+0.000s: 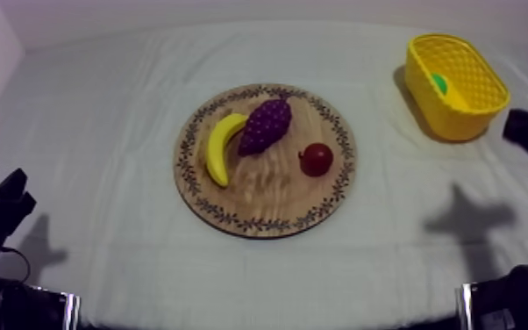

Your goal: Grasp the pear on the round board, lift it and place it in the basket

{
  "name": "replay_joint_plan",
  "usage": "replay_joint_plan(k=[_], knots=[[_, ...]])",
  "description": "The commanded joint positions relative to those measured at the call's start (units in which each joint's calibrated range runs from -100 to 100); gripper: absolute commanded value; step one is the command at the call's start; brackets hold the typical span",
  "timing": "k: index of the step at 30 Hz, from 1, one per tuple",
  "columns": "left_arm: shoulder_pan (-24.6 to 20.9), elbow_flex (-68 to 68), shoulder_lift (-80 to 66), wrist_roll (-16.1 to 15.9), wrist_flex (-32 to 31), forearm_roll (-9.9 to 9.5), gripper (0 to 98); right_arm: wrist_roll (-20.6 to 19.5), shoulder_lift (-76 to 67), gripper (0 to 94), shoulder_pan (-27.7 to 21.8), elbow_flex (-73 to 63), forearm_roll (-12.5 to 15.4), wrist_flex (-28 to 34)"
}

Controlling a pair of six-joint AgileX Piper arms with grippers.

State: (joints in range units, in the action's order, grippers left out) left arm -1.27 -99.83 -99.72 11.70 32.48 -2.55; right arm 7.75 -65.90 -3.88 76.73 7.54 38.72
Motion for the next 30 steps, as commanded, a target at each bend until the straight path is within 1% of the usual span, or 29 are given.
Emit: replay_joint_plan(k=[1, 3, 5, 7, 11, 13, 15, 19, 22, 25, 30], knots=[[0.0, 0.1, 0.0, 0.0, 0.0, -0.01, 0.1, 1.1, -10.0, 0.9, 0.1, 10.0, 0.0, 0.0], [0.0, 0.1, 0.0, 0.0, 0.0, -0.01, 0.1, 2.4, -13.1, 0.7, 0.2, 13.7, 0.6, -0.6], [0.0, 0.1, 0.0, 0.0, 0.0, -0.01, 0.1, 3.5, -15.6, 0.6, 0.2, 17.6, 1.2, -2.4], [0.0, 0.1, 0.0, 0.0, 0.0, -0.01, 0.1, 1.3, -17.8, 0.7, 0.4, 20.2, -0.7, -4.0], [0.0, 0.1, 0.0, 0.0, 0.0, -0.01, 0.1, -3.3, -20.8, 0.7, 0.4, 22.2, -2.6, -2.8], [0.0, 0.1, 0.0, 0.0, 0.0, -0.01, 0.1, -4.9, -22.1, 0.6, 0.1, 22.5, -4.0, -2.8], [0.0, 0.1, 0.0, 0.0, 0.0, -0.01, 0.1, -4.1, -23.3, 0.7, -0.1, 22.8, -5.1, -2.6], [0.0, 0.1, 0.0, 0.0, 0.0, -0.01, 0.1, 1.2, -24.9, 0.5, -0.5, 23.0, -5.9, -2.6], [0.0, 0.1, 0.0, 0.0, 0.0, -0.01, 0.1, 3.7, -26.1, 0.5, -0.1, 23.0, -6.1, -2.9], [0.0, 0.1, 0.0, 0.0, 0.0, -0.01, 0.1, 4.2, -27.7, 0.5, 0.8, 23.0, -6.1, -3.0], [0.0, 0.1, 0.0, 0.0, 0.0, -0.01, 0.1, 3.1, -29.4, 0.5, 1.7, 23.0, -6.1, -2.6]])
